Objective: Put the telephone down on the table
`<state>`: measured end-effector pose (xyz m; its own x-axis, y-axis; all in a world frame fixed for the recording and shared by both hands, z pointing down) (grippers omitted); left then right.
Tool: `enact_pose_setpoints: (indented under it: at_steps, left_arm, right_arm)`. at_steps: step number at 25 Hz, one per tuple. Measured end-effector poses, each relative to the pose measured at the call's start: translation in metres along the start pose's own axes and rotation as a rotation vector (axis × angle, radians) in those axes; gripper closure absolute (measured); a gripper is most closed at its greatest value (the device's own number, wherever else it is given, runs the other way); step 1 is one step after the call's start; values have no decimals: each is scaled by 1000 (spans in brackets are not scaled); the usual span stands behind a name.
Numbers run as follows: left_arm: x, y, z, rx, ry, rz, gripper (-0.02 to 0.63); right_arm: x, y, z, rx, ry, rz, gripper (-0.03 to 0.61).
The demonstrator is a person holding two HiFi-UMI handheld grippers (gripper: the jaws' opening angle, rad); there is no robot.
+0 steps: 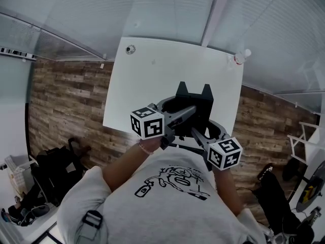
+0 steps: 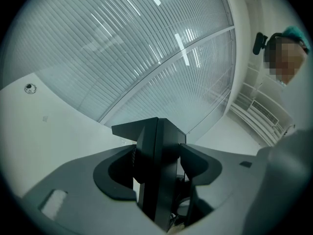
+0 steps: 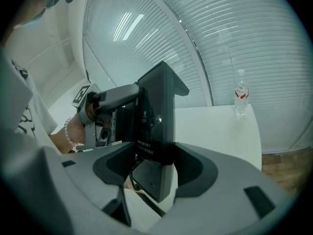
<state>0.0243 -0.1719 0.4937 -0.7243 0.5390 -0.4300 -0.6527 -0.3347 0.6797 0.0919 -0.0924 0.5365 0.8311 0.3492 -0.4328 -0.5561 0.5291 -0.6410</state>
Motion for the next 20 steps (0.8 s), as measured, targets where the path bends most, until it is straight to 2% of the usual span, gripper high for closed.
enact_pose_setpoints:
  at_steps: [20]
  left_arm:
    - [-58,51,44,-10,-2,7,344]
  right_arm:
    - [-27,-71,42,-32,41,27,344]
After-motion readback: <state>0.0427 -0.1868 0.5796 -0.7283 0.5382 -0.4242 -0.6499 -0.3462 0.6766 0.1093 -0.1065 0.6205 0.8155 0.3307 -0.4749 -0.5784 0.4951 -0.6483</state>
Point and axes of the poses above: the fingertips, and each gripper's own axes: x backward along the fingers, y to its left, z out of its underside, the point moved 2 cm from there along x, backward along the fingers, and after that the axes turned 15 degrees about -z, right-handed, at the moved point
